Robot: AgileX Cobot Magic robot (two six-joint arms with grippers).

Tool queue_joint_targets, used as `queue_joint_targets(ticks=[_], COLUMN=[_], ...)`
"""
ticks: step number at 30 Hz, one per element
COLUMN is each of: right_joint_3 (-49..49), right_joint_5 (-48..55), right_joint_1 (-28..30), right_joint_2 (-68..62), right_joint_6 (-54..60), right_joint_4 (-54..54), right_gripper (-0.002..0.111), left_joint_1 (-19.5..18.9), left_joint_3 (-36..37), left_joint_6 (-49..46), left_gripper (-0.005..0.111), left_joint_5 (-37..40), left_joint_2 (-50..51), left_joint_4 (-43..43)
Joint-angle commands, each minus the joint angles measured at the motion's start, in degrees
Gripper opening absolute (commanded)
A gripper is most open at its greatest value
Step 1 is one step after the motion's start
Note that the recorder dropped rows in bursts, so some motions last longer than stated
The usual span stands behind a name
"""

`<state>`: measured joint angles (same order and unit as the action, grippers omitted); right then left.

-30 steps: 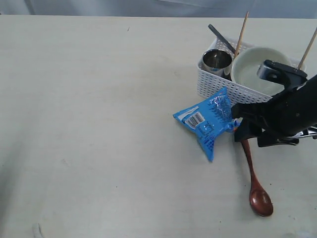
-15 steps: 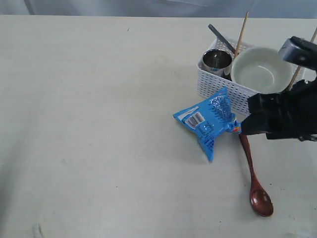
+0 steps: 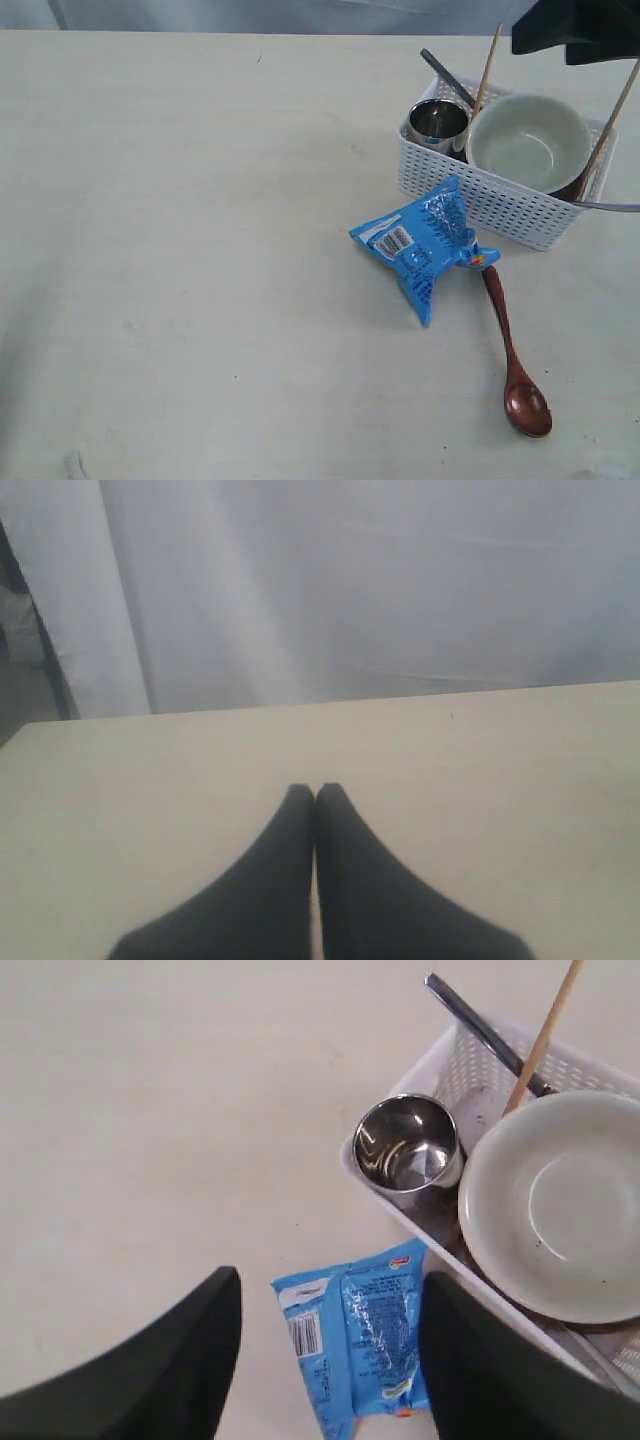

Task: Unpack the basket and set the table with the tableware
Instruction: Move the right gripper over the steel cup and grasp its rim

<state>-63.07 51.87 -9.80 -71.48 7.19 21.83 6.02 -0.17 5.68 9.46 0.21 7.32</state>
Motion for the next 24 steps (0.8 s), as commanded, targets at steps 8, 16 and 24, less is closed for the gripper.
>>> queue_joint_targets(ticks=[8, 16, 24], right_joint_3=[-22.80, -34.61, -35.39], right_joint_5=[6.89, 13.36, 13.97], right_joint_1=[0.37, -5.62, -8.31], right_joint_2=[-29.27, -38.28, -44.71], right_joint_6=[-3.69, -7.19, -4.99], right_joint_4=[-1.20, -23.88, -25.12], right_gripper=[0.052, 0.052, 0.052], left_joint_1=[-0.18, -0.18, -0.18], left_joint_3=[0.17, 0.17, 0.17], left_joint_6=[0.41, 0.41, 0.41], left_gripper=[0.000, 0.000, 0.000], left_joint_5=[0.02, 0.02, 0.02], left_joint_2=[-0.21, -0.21, -0.21], left_joint_4=[-0.03, -0.03, -0.03])
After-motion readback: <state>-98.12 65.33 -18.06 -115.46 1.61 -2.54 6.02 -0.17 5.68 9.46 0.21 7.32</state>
